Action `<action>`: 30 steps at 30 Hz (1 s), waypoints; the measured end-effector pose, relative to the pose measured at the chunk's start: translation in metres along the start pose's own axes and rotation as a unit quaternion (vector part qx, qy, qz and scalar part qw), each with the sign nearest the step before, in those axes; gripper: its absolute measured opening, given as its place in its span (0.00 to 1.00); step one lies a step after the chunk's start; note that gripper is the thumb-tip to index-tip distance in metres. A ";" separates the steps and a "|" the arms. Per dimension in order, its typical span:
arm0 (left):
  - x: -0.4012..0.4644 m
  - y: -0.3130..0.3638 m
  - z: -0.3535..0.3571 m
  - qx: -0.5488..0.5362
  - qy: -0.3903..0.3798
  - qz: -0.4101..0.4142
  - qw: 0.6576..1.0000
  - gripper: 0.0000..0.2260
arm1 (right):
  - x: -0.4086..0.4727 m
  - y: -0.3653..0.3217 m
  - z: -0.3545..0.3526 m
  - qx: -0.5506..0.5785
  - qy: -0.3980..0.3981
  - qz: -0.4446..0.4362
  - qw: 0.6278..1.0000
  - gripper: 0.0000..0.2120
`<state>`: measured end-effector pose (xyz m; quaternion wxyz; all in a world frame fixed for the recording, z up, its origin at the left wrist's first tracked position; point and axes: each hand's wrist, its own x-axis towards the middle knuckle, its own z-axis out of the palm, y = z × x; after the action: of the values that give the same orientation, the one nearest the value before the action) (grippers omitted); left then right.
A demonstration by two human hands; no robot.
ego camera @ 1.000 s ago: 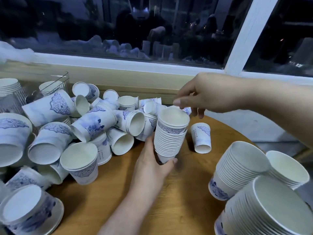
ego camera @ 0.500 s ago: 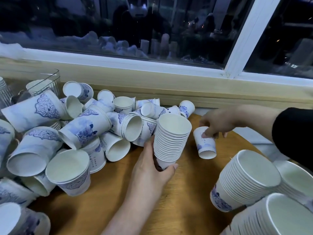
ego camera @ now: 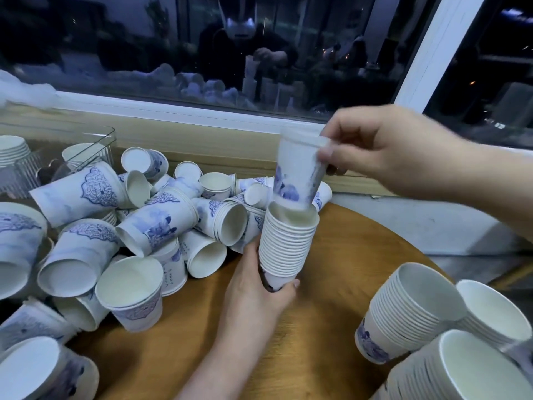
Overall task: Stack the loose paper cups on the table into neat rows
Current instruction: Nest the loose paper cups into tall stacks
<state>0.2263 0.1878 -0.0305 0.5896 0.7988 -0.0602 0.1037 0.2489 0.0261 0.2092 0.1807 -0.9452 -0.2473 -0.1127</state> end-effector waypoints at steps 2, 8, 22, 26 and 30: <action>0.000 0.001 -0.001 0.000 0.005 0.000 1.000 0.33 | -0.004 -0.001 0.009 -0.059 -0.060 0.015 0.996 0.06; 0.002 0.001 -0.002 0.007 0.007 0.009 1.000 0.33 | -0.020 -0.003 0.012 -0.021 -0.102 0.017 0.994 0.22; -0.023 0.008 -0.004 -0.028 -0.075 0.013 0.997 0.35 | -0.216 0.069 0.017 0.084 0.293 0.244 0.921 0.21; -0.028 0.016 -0.001 -0.048 -0.064 0.017 0.997 0.31 | -0.275 0.077 0.089 0.250 0.281 0.286 0.881 0.25; -0.028 0.022 0.009 -0.042 -0.069 0.034 0.996 0.30 | -0.285 0.078 0.128 0.380 0.227 0.274 0.854 0.31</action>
<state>0.1953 0.1723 -0.0193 0.6134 0.7759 -0.1316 0.0658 0.0609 -0.1079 -0.0159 0.6008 -0.7803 0.0459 -0.1676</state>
